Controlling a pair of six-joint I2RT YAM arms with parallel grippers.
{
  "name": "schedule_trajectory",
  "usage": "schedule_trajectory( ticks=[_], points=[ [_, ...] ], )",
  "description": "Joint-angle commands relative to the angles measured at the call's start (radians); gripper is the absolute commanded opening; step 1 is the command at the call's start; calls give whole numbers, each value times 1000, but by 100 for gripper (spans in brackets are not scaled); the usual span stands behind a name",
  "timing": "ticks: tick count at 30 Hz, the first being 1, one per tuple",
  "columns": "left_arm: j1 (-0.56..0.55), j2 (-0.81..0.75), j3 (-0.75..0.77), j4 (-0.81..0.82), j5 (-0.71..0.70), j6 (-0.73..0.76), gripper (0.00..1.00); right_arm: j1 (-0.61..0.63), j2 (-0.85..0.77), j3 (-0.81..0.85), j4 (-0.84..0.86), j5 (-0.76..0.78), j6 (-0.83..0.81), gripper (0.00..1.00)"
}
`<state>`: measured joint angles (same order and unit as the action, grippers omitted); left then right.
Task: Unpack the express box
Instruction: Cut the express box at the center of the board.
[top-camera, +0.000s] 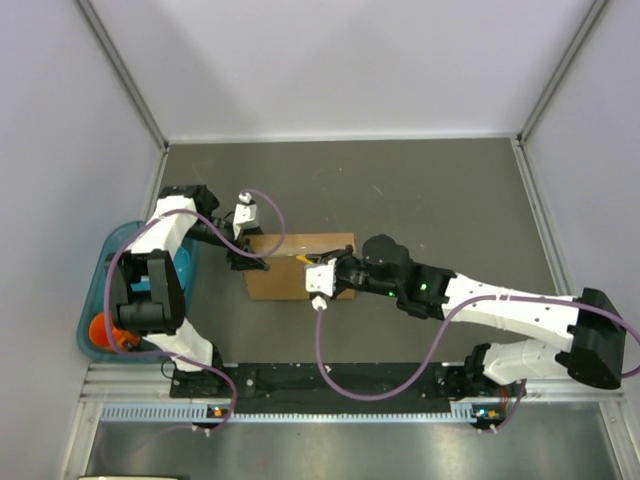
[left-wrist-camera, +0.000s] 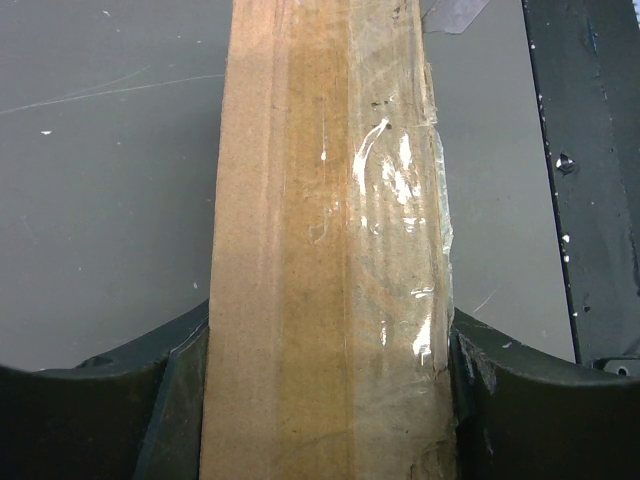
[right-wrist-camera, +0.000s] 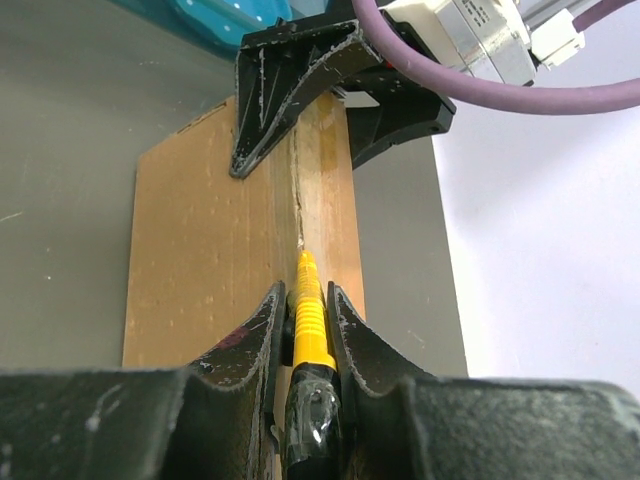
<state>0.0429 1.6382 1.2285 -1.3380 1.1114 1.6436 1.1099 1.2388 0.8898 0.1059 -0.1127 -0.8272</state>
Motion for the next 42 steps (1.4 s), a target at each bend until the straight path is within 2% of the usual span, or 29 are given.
schedule_trajectory(
  ticks=[1,10,16,22,28,32,42],
  points=[
    [28,-12,-17,-196,-102,25,15,-65,-64,-26,-167,214,-9,0],
    [29,-14,-21,-197,-101,22,15,-76,-78,0,-189,209,-10,0],
    [29,-11,-23,-198,-94,21,15,-76,-81,55,-198,145,37,0],
    [28,-14,-17,-197,-94,12,15,-76,-52,80,-49,53,106,0],
    [28,-21,-17,-197,-101,5,15,-62,31,106,14,8,123,0],
    [29,-28,-14,-197,-107,5,15,-48,62,126,-24,44,70,0],
    [29,-26,0,-197,-105,-1,15,-39,25,129,-166,110,-15,0]
  ],
)
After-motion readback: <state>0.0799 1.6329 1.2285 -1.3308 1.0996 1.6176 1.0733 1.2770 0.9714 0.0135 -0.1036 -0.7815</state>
